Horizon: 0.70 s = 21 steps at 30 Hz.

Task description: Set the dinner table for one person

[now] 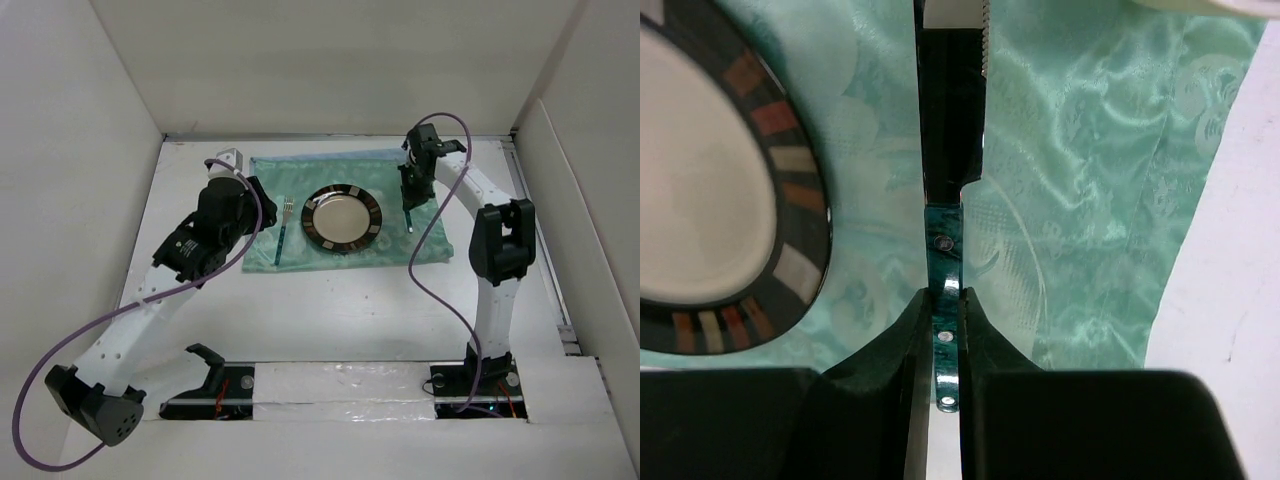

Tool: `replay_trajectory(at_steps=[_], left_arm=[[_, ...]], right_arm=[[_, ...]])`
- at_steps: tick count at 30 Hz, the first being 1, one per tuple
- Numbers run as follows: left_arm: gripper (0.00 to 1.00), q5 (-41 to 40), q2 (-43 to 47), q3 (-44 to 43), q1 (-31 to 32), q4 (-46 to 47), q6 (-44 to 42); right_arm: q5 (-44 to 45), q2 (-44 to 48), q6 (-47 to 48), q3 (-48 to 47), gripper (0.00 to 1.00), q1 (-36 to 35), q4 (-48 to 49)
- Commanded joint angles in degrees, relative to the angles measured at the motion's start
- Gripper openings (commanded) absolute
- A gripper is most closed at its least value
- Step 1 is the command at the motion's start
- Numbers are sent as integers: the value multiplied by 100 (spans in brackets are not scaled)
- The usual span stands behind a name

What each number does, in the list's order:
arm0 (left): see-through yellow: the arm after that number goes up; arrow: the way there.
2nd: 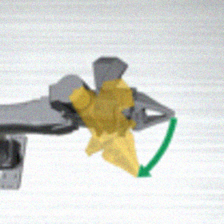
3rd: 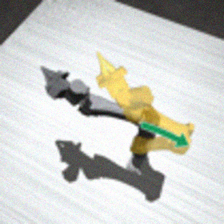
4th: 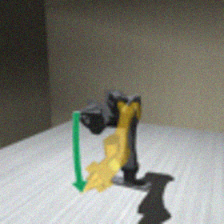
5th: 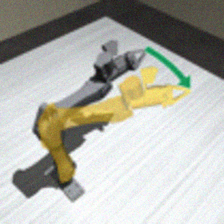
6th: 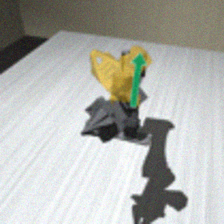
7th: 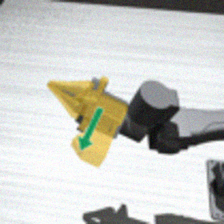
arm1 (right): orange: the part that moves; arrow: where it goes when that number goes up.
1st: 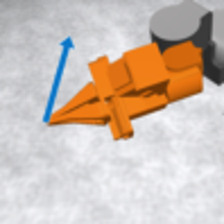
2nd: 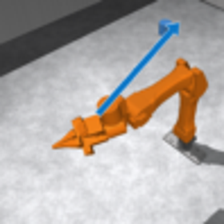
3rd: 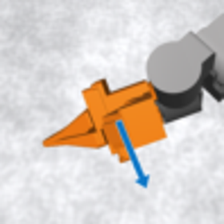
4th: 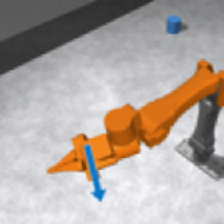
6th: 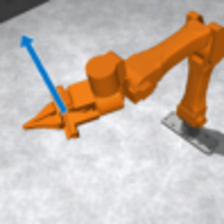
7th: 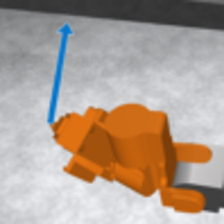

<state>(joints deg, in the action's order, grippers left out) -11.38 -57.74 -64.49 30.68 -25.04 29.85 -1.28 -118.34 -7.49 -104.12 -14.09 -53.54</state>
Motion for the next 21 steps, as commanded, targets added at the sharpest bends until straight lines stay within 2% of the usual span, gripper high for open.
replay_trajectory(at_steps=[1, 15, 18, 19, 21], left_arm=[[38, -347, -89, -169, -18, 289, 214], [39, -382, -273, 33, -18, 210, 355], [40, -426, -335, 77, -18, 219, 373], [41, -470, -344, 112, -18, 279, 373], [43, -506, -344, 138, -18, 306, 373]], right_arm=[[-328, -48, 125, 136, 0, 73, 492], [-251, 294, -815, 1525, 0, 73, 1337], [-250, 268, -833, 1517, 12, 12, 1346], [-120, 285, -860, 1491, 23, -41, 1329], [-101, 312, -869, 1473, 33, -42, 1320]])
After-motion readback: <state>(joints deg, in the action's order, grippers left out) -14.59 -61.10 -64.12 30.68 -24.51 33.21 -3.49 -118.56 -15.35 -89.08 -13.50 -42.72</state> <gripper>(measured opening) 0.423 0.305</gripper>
